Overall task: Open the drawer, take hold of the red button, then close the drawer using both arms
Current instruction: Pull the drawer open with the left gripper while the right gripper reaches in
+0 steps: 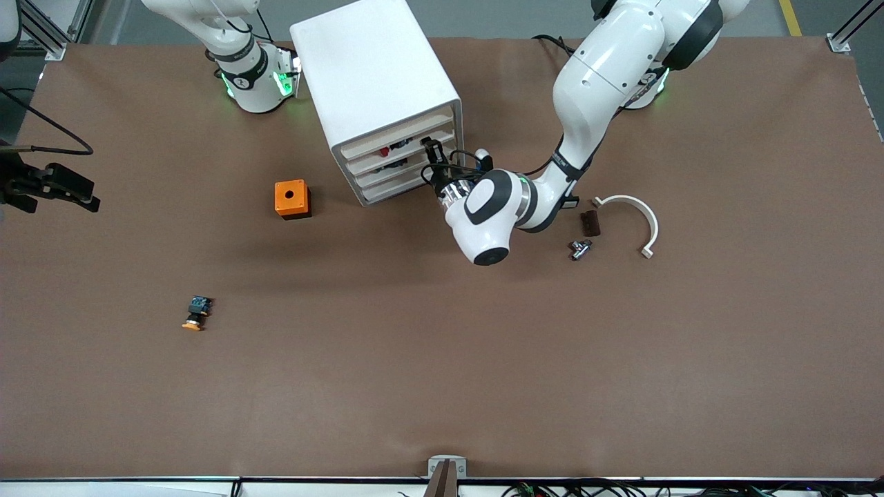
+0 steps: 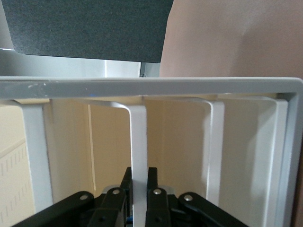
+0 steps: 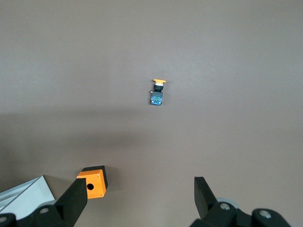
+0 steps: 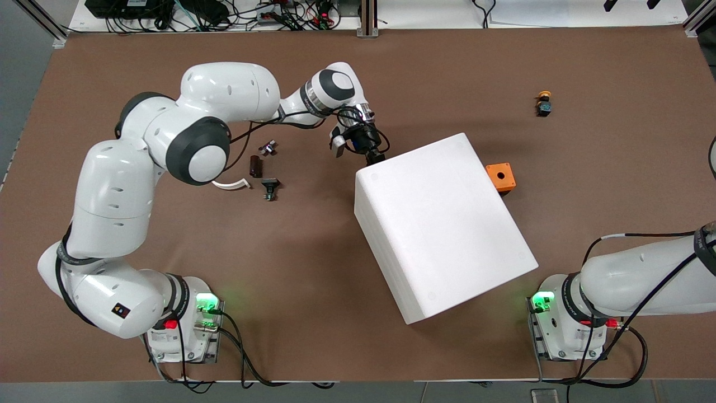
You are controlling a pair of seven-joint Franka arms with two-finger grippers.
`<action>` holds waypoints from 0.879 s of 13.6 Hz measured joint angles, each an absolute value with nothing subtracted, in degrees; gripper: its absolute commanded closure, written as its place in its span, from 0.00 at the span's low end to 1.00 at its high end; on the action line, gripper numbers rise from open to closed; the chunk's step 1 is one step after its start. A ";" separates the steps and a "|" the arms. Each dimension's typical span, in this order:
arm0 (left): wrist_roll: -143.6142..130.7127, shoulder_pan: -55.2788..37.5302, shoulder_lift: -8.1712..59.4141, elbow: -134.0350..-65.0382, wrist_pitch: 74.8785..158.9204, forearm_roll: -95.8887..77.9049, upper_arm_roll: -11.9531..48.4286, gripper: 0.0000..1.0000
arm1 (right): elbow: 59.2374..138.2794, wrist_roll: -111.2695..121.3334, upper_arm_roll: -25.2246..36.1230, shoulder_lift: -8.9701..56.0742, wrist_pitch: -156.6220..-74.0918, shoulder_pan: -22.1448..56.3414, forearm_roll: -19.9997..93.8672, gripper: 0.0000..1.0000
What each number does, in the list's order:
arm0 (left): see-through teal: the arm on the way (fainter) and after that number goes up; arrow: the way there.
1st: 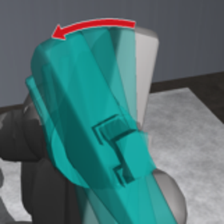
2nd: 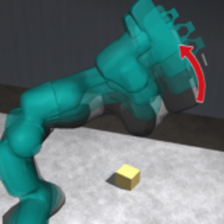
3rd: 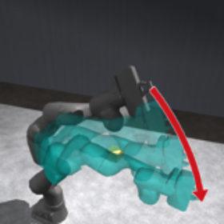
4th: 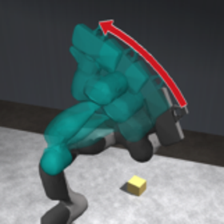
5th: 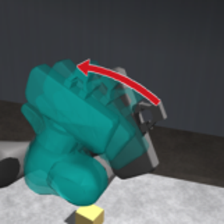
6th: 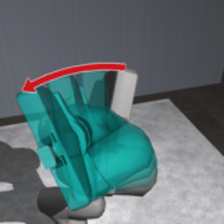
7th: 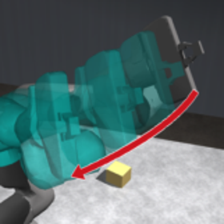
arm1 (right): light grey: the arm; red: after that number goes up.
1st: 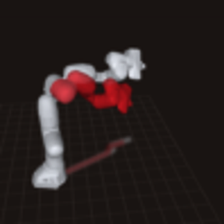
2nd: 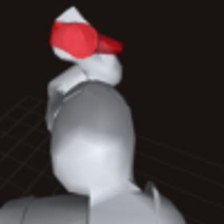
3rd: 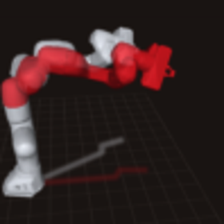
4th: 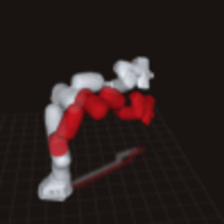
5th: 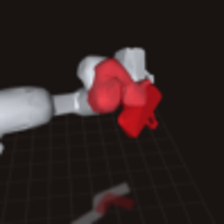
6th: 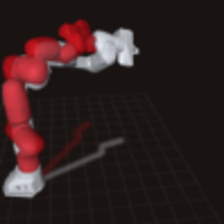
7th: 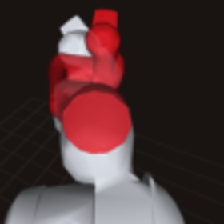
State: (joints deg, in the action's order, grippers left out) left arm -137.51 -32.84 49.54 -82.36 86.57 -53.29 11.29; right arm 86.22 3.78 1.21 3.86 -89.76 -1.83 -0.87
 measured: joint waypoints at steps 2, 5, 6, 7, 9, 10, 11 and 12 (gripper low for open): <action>-137.50 -32.11 49.53 -80.82 86.52 -53.26 9.66 1.00 | 86.23 3.78 1.17 3.87 -89.76 -1.74 -0.87 0.00; -137.24 -28.28 49.52 -77.07 86.57 -53.18 6.78 1.00 | 86.23 3.78 1.15 3.87 -89.76 -1.73 -0.87 0.00; -137.20 -26.81 49.52 -76.27 86.91 -53.12 6.52 1.00 | 86.23 3.78 1.15 3.87 -89.76 -1.73 -0.87 0.00; -136.92 -25.62 49.53 -75.80 87.82 -53.07 6.47 1.00 | 86.23 3.78 1.15 3.87 -89.76 -1.73 -0.87 0.00; -135.80 -24.73 49.53 -75.35 90.21 -53.08 6.36 1.00 | 86.23 3.78 1.15 3.87 -89.76 -1.73 -0.87 0.00; -134.84 -24.76 49.54 -75.22 91.00 -53.08 6.01 0.97 | 86.24 3.79 1.15 3.88 -89.69 -1.72 -0.87 0.00; -133.82 -24.78 49.54 -75.14 91.29 -53.08 5.60 0.86 | 86.25 3.80 1.14 3.88 -89.35 -1.66 -0.87 0.00; -133.11 -24.71 49.53 -75.07 91.46 -53.11 5.23 0.70 | 86.28 3.79 1.12 3.90 -88.85 -1.51 -0.87 0.00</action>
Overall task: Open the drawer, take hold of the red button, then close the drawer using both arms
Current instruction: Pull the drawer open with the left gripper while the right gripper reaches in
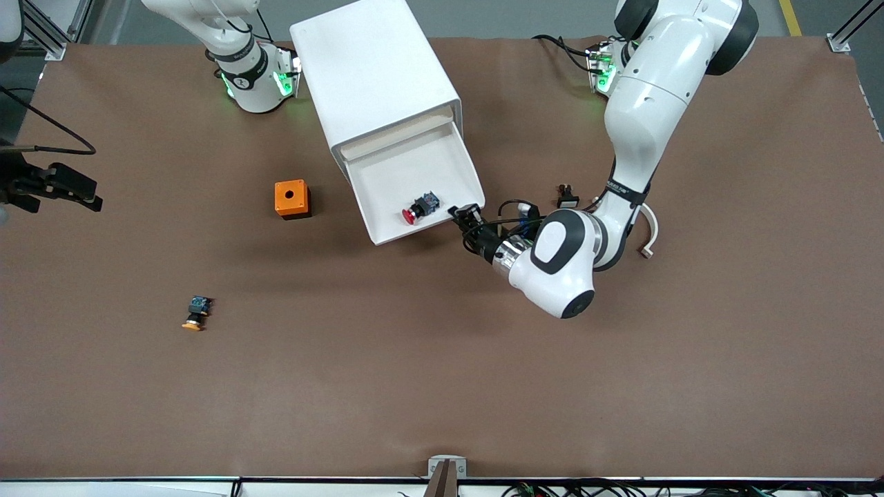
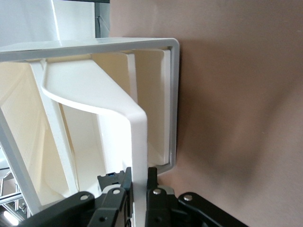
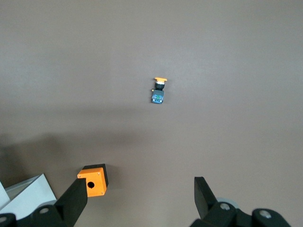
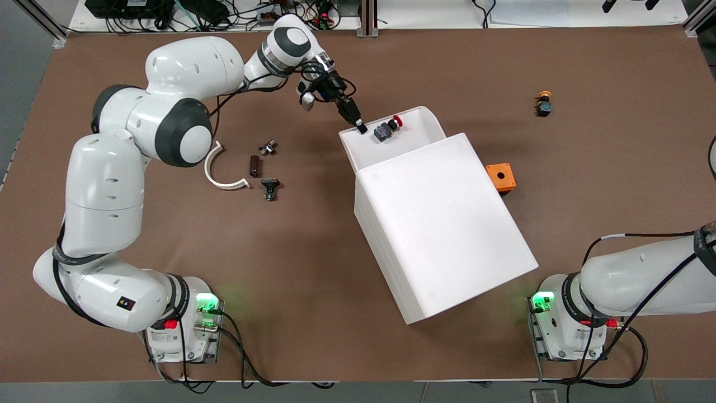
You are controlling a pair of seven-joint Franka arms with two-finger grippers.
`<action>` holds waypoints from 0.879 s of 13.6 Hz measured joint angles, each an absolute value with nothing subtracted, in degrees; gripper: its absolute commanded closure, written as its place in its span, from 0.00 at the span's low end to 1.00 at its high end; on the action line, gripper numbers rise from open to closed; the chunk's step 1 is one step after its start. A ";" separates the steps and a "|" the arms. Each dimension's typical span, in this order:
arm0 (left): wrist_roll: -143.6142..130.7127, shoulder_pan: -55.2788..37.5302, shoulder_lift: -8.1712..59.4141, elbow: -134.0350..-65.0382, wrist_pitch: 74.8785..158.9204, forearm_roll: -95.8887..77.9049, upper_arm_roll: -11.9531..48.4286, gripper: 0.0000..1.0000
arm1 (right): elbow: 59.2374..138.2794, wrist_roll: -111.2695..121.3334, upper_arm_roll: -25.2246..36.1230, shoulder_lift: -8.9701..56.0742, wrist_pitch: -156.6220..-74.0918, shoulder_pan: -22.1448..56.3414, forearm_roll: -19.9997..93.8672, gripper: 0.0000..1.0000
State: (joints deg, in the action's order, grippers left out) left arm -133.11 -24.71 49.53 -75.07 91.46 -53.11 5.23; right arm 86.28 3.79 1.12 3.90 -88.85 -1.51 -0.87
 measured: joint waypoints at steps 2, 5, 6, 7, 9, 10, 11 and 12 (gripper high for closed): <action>-132.25 -24.35 49.53 -74.93 91.84 -53.19 4.92 0.03 | 86.42 3.37 1.10 3.94 -88.59 -0.81 -0.87 0.00; -131.63 -23.97 49.54 -74.78 92.78 -53.19 4.83 0.00 | 87.40 -2.59 1.05 4.28 -88.57 1.55 -0.87 0.00; -131.56 -23.67 49.53 -74.53 92.79 -53.19 4.78 0.00 | 87.76 -5.72 0.99 4.46 -88.57 2.70 -0.87 0.00; -131.36 -23.18 49.51 -74.05 92.81 -53.19 4.68 0.00 | 88.08 -8.89 0.93 4.68 -88.58 3.93 -0.87 0.00; -130.02 -21.25 49.15 -73.02 92.80 -53.19 4.17 0.00 | 88.34 -14.90 0.79 5.23 -88.58 6.50 -0.87 0.00; -128.70 -19.55 48.78 -72.57 92.56 -52.96 4.03 0.00 | 88.37 -17.86 0.73 5.47 -88.59 7.79 -0.70 0.00; -126.90 -17.47 48.23 -72.06 91.77 -51.86 3.94 0.00 | 88.39 -20.95 0.69 5.65 -88.60 9.01 -0.24 0.00; -124.82 -15.36 47.57 -71.72 90.79 -49.86 3.92 0.00 | 88.40 -23.95 0.64 5.82 -88.61 10.00 0.45 0.00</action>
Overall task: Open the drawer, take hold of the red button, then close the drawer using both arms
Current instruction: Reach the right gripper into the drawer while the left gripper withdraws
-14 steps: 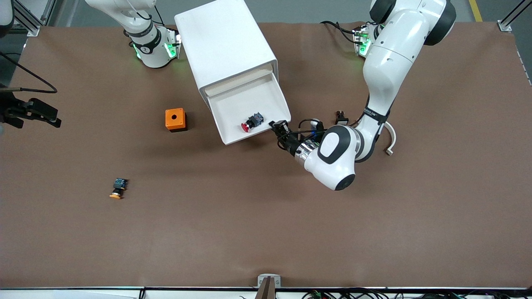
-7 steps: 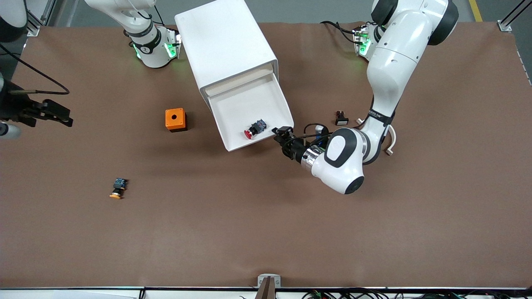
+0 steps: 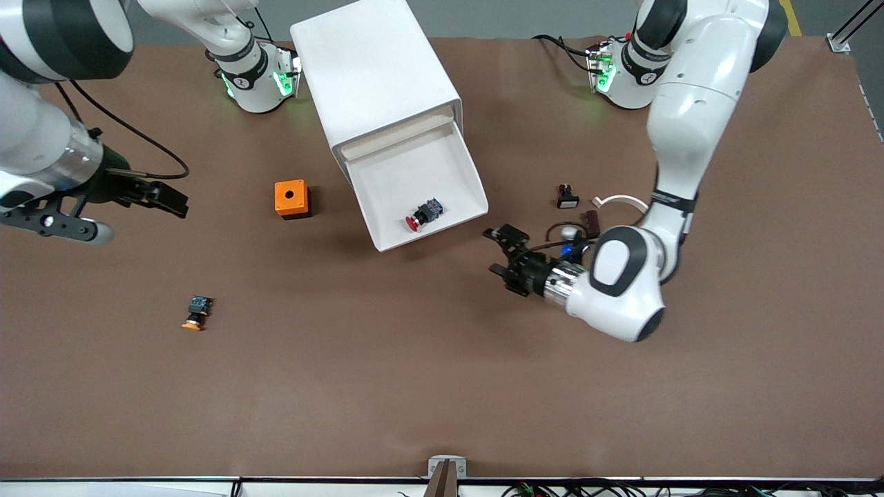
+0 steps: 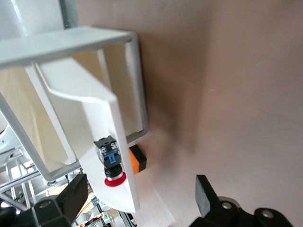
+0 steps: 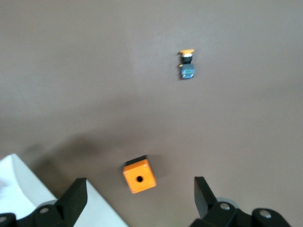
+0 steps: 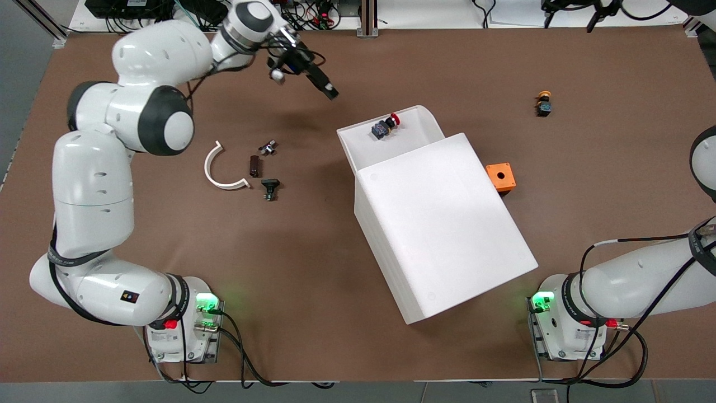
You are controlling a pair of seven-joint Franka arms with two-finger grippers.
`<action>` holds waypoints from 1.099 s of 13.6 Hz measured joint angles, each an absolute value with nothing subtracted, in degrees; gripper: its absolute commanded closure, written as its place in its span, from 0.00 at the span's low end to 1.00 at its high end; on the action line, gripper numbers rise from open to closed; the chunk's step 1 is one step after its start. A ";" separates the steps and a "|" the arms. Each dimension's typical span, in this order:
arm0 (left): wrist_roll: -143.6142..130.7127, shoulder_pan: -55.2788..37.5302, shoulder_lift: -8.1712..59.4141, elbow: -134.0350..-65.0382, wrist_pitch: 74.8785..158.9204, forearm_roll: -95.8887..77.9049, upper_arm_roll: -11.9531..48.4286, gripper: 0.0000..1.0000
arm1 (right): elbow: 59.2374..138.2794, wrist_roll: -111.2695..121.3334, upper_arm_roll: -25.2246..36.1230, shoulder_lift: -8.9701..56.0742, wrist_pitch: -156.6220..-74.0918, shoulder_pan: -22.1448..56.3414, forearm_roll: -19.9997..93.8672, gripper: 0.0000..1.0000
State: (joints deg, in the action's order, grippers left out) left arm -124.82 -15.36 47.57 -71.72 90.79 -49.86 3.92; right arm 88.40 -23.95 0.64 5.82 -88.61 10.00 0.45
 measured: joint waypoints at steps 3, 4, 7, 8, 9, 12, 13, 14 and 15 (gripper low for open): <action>-115.75 -10.45 44.78 -71.02 89.53 -41.65 4.01 0.00 | 88.43 -31.06 0.61 6.40 -88.89 12.15 2.36 0.00; -111.56 -9.50 43.63 -70.91 89.43 -38.84 4.05 0.00 | 88.46 -32.77 0.60 6.63 -89.12 12.63 2.80 0.00; -98.75 -8.04 40.20 -70.84 88.94 -30.43 3.80 0.00 | 88.57 -37.75 0.60 7.20 -90.06 14.36 3.40 0.00; -95.36 -7.93 39.40 -70.84 88.89 -27.26 3.81 0.00 | 88.83 -39.57 0.59 7.33 -90.62 15.04 3.66 0.00; -91.93 -7.79 38.79 -70.85 88.89 -24.94 3.80 0.00 | 89.38 -41.39 0.59 7.40 -91.47 15.68 4.18 0.00; -79.52 -6.70 37.47 -70.86 88.89 -20.02 3.62 0.00 | 91.38 -48.18 0.58 7.83 -94.78 18.24 6.25 0.00; -76.41 -6.10 37.33 -70.86 88.89 -19.31 3.60 0.00 | 91.78 -50.94 0.58 8.22 -96.01 19.54 6.72 0.00; -73.47 -5.55 37.30 -70.86 88.91 -18.55 3.59 0.00 | 92.11 -53.55 0.55 8.71 -97.39 21.09 6.94 0.00; -70.37 -5.23 37.30 -70.87 89.00 -17.68 3.59 0.00 | 92.26 -55.62 0.53 9.30 -98.77 22.76 7.10 0.00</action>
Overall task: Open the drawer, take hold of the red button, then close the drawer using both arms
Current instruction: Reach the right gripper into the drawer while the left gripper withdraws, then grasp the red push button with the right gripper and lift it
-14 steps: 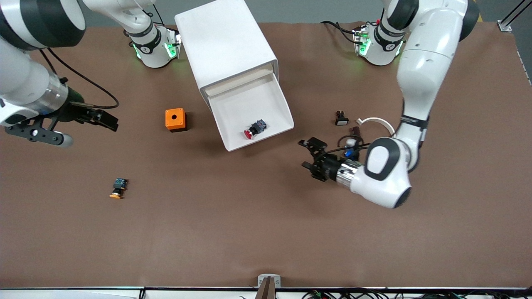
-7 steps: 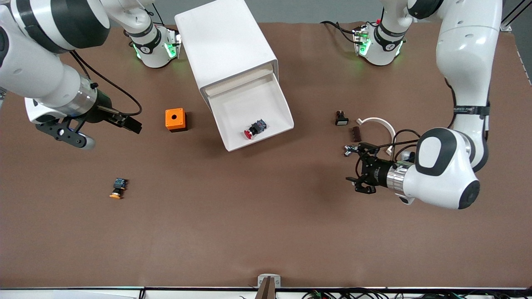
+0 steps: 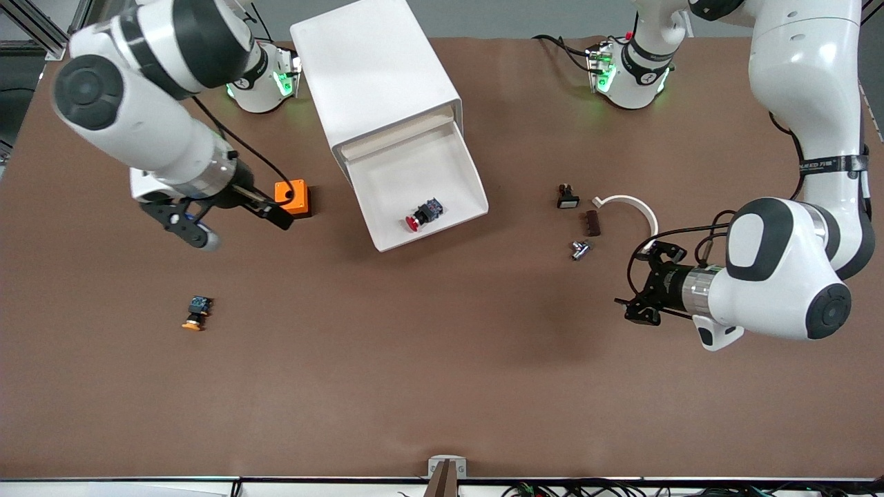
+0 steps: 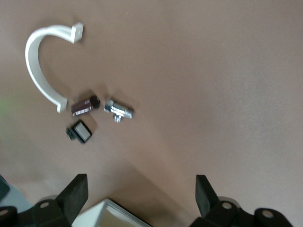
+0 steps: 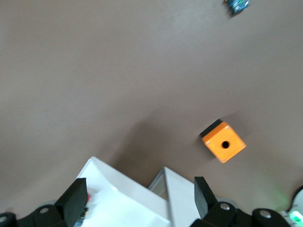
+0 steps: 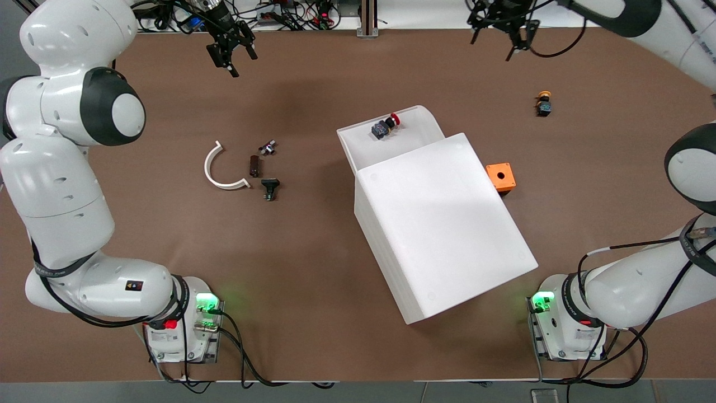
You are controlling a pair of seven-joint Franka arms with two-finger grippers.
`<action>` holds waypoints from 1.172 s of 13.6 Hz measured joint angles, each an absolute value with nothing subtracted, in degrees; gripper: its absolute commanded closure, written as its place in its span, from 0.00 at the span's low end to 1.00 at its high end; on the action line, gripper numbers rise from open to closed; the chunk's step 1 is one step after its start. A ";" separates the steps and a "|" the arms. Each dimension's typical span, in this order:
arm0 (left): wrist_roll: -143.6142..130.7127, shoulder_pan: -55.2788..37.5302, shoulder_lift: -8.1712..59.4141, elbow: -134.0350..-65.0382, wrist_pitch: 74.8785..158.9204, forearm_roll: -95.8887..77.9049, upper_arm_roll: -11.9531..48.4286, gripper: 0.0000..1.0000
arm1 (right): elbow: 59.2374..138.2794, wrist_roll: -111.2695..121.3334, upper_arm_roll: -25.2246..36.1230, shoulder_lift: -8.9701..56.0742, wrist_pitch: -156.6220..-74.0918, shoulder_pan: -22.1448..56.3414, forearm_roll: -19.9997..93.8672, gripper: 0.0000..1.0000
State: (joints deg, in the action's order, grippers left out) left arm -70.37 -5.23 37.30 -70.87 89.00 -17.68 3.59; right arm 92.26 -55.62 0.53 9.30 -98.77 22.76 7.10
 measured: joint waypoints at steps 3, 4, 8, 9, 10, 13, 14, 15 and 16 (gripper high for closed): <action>-59.86 -5.39 37.30 -70.87 89.82 -15.20 3.69 0.00 | 92.44 -62.32 0.47 11.69 -103.23 27.89 7.52 0.00; -57.25 -5.61 37.30 -70.87 89.98 -14.48 3.74 0.00 | 92.52 -64.80 0.46 12.66 -105.08 29.56 7.59 0.00; -50.00 -6.78 36.80 -70.85 91.07 -9.36 4.73 0.00 | 92.73 -76.55 0.43 17.65 -112.75 36.29 7.63 0.00; -48.33 -7.17 36.48 -70.85 91.16 -7.98 4.84 0.00 | 92.77 -78.49 0.43 18.89 -114.54 37.73 7.63 0.00; -46.74 -7.51 36.19 -70.85 91.18 -6.51 4.97 0.00 | 92.79 -80.01 0.44 20.10 -116.18 39.00 7.63 0.00; -43.72 -7.98 35.93 -70.88 91.63 -3.10 6.61 0.00 | 93.18 -81.47 0.45 23.22 -119.33 41.54 7.63 0.00; -43.33 -8.13 35.93 -70.99 92.54 -1.60 7.78 0.00 | 93.89 -81.49 0.45 23.82 -120.22 42.07 7.63 0.00; -43.19 -8.65 35.94 -71.11 93.07 0.37 8.85 0.00 | 94.67 -81.49 0.45 24.09 -120.75 42.45 7.63 0.00; -43.19 -9.50 35.93 -71.13 93.37 1.85 9.40 0.00 | 95.37 -81.49 0.46 24.17 -121.09 42.83 7.63 0.00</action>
State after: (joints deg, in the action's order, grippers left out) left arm -43.19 -9.50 35.93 -71.13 93.37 1.85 9.40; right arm 95.37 -81.49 0.46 24.17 -121.09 42.83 7.63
